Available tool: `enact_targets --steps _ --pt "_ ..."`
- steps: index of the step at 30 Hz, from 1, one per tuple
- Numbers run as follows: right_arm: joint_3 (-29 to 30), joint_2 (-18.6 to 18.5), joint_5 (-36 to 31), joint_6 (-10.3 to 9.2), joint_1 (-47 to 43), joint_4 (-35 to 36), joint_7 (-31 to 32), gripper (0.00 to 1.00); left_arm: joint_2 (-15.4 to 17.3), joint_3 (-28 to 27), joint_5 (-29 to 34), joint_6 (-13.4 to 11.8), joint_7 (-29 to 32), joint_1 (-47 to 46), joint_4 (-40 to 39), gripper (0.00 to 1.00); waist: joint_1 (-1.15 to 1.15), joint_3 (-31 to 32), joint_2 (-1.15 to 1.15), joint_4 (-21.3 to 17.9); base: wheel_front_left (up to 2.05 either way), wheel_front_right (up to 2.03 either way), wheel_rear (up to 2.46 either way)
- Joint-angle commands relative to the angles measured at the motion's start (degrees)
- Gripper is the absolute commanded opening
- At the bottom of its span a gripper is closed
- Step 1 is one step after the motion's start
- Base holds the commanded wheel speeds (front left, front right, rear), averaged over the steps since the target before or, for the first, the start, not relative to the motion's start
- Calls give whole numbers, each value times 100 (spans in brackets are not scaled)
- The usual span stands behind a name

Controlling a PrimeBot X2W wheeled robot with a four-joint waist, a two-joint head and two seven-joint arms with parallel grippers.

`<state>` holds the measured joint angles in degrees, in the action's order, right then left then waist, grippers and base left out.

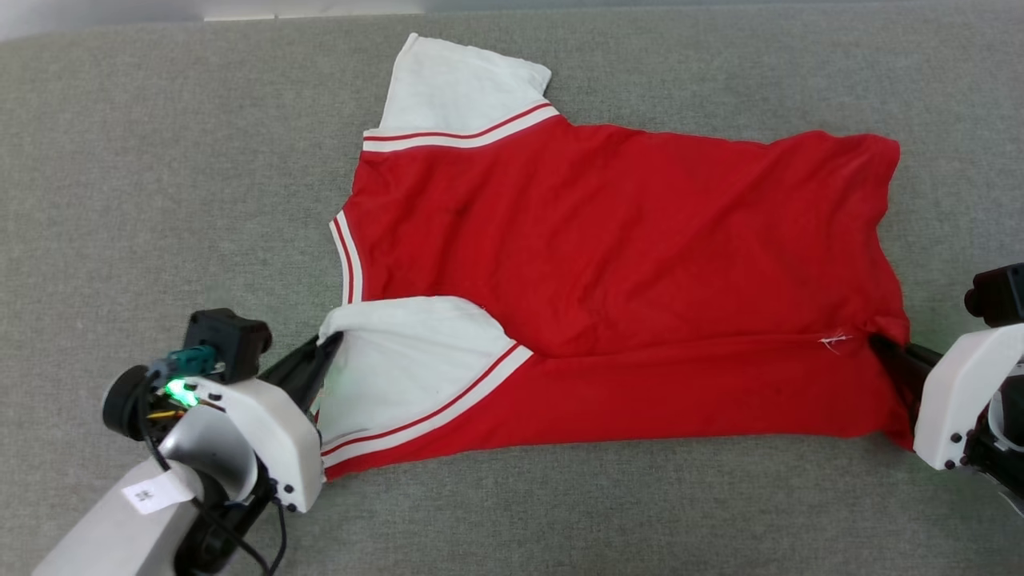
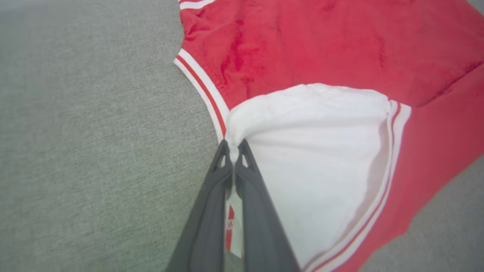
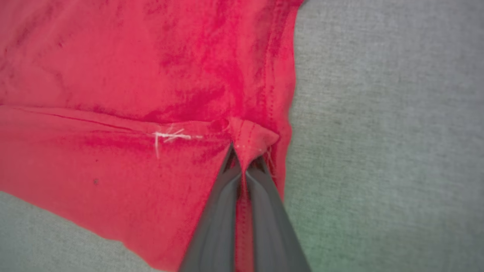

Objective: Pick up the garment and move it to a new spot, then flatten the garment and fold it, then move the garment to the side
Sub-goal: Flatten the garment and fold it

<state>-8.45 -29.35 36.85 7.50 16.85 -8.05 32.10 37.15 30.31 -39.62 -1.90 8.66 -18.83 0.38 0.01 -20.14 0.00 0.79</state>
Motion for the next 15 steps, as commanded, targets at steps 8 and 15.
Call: enact_targets --steps 8,15 --pt "-250 140 -285 -2 258 -381 -280 100 -468 184 119 -187 -44 -292 641 100 -1 128 0 44 0 0 0" --pt "-307 178 -781 -2 146 -295 -155 100 -622 27 22 -686 -89 41 678 100 -1 476 0 19 0 0 0"
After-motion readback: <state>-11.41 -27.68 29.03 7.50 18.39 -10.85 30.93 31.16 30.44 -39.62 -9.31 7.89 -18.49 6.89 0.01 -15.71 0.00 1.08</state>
